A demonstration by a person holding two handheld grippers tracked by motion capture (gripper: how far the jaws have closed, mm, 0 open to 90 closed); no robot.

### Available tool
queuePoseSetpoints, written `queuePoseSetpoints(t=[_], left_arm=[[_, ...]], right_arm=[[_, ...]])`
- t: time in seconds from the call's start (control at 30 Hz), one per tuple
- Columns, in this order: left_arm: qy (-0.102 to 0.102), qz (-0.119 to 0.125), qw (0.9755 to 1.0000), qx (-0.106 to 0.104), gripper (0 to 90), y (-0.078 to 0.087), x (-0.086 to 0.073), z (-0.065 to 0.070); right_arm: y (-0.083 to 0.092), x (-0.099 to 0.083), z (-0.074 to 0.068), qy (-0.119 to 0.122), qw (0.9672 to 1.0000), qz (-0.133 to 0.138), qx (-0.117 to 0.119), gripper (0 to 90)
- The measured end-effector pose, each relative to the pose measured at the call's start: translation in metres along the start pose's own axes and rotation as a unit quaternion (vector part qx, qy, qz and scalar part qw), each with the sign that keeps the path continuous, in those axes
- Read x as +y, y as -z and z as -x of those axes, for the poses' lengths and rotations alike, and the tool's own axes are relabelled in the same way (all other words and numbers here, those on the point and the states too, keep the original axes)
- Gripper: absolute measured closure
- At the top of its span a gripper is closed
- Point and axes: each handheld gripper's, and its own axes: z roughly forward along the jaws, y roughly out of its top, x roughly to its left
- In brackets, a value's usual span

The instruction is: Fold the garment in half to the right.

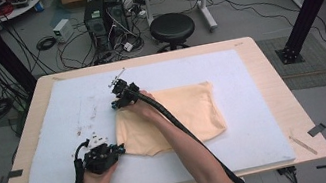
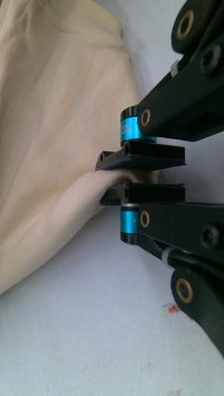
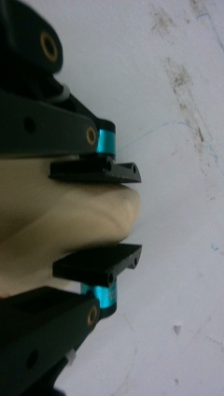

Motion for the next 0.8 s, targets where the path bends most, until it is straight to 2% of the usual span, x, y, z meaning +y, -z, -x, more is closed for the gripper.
queuePoseSetpoints(t=[0.1, 0.23, 0.47, 0.67, 0.8], left_arm=[[0.002, -0.001, 1.0000, -0.001, 82.3, 0.000, 0.000, 0.000], [0.004, 0.000, 1.0000, -0.004, 82.3, 0.000, 0.000, -0.001], [0.003, 0.002, 1.0000, -0.005, 82.9, 0.001, 0.000, -0.001], [0.005, 0.008, 0.9997, -0.022, 83.0, 0.007, -0.001, -0.005], [0.013, 0.021, 0.9989, -0.040, 83.0, 0.018, 0.000, -0.013]], right_arm=[[0.001, 0.001, 0.001, 0.003, 1.0000, -0.002, 0.000, 75.2], [0.000, 0.001, 0.000, -0.003, 1.0000, -0.001, -0.002, 80.0], [0.001, 0.003, -0.002, 0.004, 0.9999, -0.007, -0.008, 81.5], [0.006, 0.006, -0.004, 0.006, 0.9999, -0.013, -0.004, 81.6], [0.009, 0.007, -0.005, -0.006, 0.9999, -0.005, 0.012, 81.6]])
